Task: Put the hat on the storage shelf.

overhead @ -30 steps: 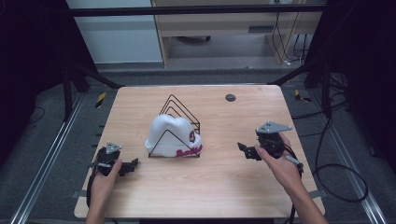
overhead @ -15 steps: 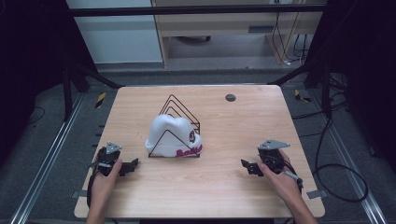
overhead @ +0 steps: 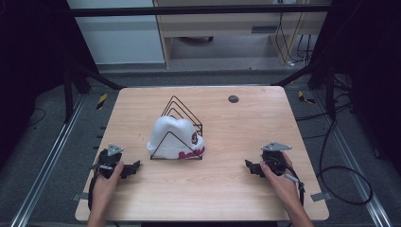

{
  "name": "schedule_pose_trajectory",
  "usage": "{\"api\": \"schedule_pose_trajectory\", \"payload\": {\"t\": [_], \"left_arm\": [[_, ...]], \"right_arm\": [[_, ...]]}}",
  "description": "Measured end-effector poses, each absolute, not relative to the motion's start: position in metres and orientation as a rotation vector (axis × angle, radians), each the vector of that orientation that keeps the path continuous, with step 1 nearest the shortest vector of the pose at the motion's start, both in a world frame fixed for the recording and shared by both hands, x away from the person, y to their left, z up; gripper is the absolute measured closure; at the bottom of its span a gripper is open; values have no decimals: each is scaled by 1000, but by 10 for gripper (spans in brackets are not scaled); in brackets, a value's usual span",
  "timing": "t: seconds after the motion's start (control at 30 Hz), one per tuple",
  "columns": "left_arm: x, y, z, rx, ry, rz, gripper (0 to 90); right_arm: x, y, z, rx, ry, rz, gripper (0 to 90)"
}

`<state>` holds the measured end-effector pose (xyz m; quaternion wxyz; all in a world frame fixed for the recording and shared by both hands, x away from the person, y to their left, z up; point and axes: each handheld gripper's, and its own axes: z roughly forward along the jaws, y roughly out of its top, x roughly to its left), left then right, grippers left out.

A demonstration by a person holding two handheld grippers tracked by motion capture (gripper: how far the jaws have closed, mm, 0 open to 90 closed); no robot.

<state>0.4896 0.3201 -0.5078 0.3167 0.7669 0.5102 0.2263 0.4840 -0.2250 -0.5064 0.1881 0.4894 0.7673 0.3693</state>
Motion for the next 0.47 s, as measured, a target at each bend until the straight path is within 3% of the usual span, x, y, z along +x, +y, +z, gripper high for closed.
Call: {"api": "schedule_pose_trajectory", "payload": {"t": [0.47], "left_arm": [[490, 319, -508, 2019, 1353, 595, 0]], "right_arm": [[485, -215, -512, 1372, 2127, 927, 78]]}}
